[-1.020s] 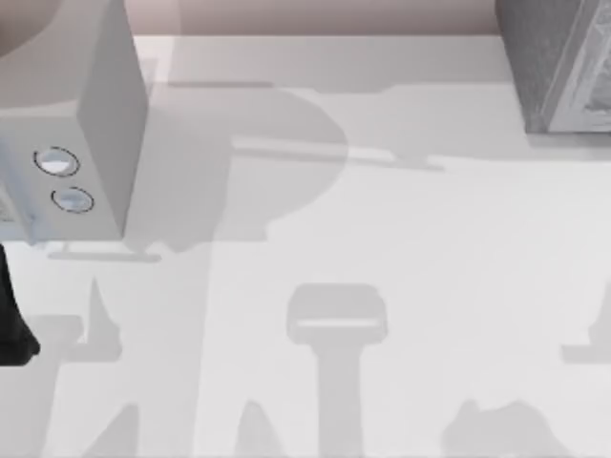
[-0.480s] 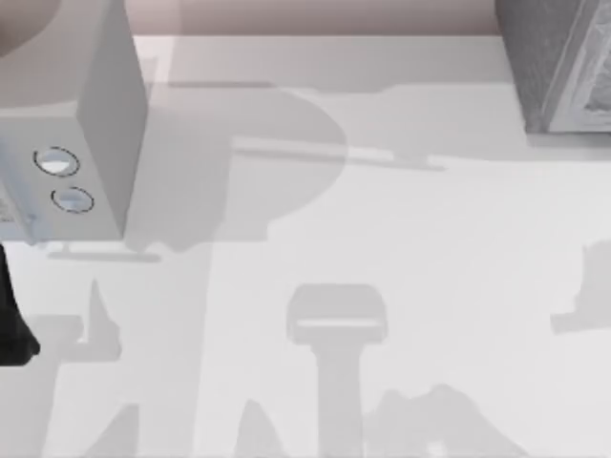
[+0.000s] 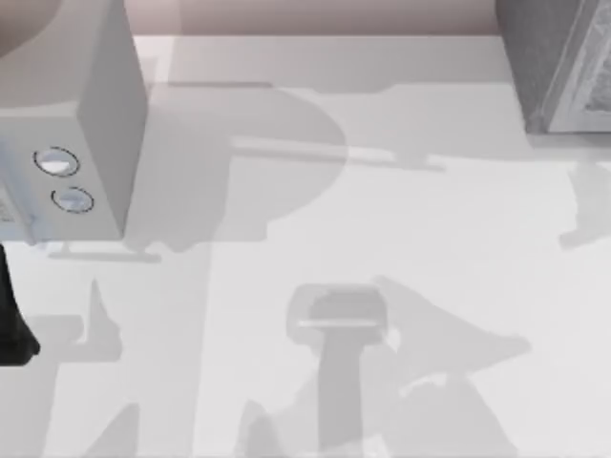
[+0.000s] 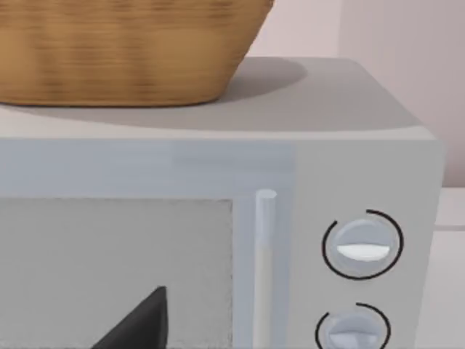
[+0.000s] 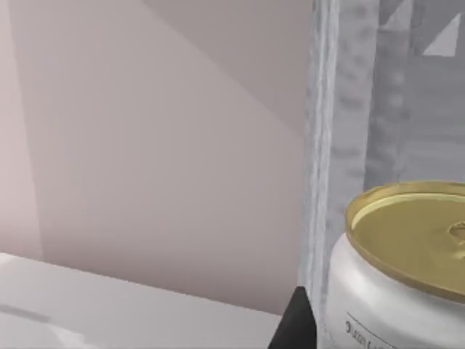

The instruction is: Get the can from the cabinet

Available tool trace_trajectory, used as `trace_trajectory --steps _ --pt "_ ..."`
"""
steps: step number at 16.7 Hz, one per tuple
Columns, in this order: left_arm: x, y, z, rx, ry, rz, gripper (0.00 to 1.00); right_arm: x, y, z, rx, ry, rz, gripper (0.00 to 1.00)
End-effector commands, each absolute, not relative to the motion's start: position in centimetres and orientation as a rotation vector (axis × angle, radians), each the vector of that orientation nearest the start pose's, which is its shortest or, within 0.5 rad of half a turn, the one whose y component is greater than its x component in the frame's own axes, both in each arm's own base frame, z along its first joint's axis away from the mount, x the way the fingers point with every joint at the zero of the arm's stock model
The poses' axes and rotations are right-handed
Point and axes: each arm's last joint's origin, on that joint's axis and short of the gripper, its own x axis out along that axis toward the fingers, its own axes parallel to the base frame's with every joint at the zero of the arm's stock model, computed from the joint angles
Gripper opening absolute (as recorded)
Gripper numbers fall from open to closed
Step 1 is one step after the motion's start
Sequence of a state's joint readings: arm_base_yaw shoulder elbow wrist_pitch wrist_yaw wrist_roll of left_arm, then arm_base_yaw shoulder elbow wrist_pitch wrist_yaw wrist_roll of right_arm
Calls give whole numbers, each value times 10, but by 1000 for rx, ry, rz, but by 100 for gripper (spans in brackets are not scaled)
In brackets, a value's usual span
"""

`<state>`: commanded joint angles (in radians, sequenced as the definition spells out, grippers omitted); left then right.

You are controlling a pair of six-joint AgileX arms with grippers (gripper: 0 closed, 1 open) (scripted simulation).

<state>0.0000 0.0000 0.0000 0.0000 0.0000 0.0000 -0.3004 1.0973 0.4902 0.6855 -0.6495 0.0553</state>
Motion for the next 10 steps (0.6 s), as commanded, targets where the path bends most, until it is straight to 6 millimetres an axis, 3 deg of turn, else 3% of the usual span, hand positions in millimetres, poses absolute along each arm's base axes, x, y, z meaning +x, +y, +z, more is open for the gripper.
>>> trace_trajectory --steps 4,7,10 --pt "106 -1 160 0 0 0 100 289 -102 224 2 -40 492 0" --pt "106 -1 160 0 0 0 100 320 -145 183 1 -28 584 0" --pt "106 -1 160 0 0 0 100 334 -183 133 0 -16 663 0"
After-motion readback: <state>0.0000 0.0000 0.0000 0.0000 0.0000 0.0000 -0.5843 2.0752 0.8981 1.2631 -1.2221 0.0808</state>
